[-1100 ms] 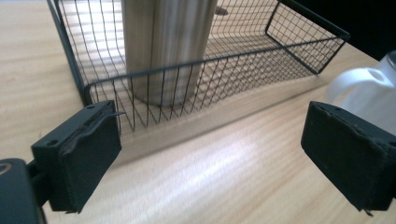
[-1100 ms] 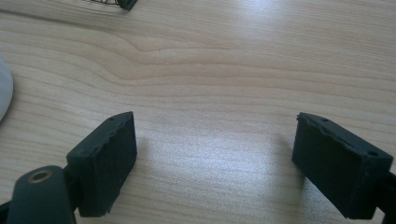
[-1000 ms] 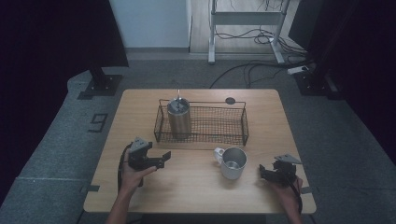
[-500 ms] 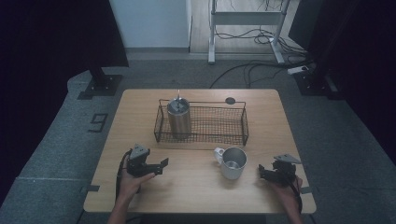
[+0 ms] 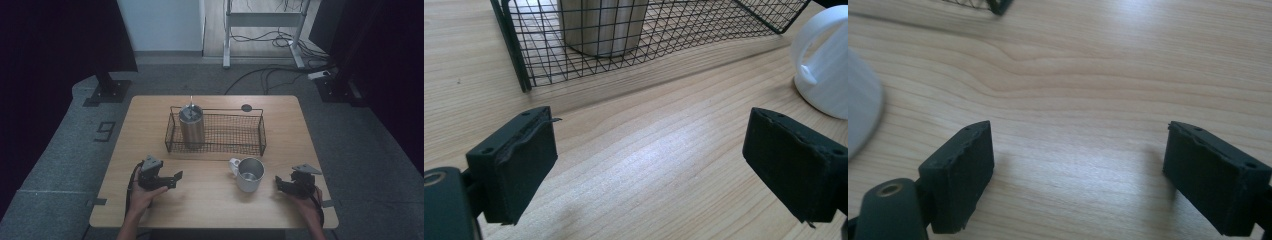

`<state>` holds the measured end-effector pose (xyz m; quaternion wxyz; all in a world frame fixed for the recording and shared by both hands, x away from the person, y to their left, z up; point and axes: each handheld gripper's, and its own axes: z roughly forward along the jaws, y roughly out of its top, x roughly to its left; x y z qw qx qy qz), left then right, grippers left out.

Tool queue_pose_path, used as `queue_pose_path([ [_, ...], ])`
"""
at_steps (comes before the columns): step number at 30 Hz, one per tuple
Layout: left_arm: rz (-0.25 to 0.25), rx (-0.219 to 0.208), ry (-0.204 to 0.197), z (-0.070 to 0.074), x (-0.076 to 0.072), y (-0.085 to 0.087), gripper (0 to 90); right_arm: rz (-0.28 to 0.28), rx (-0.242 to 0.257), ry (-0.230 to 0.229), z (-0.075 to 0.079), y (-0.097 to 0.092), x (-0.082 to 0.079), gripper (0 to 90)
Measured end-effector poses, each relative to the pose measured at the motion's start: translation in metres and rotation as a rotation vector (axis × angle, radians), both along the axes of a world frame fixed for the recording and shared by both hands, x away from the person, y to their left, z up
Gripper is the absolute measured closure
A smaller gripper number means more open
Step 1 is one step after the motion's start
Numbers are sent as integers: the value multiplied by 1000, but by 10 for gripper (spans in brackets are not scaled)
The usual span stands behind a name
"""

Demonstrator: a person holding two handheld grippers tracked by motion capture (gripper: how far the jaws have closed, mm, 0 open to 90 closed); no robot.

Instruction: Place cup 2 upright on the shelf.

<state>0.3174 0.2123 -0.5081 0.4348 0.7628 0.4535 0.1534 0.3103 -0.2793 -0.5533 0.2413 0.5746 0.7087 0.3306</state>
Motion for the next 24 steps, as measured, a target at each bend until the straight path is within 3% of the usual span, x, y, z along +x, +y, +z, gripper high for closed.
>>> queue_pose_path([
  [8,-3,2,10,-2,3,-1,75,48,72,-71,14,4,-15,139],
  [12,-4,7,9,-3,3,-1,75,88,175,-89,25,8,-24,148],
  [24,5,21,32,-10,5,0,76,202,241,-140,48,32,-37,151],
])
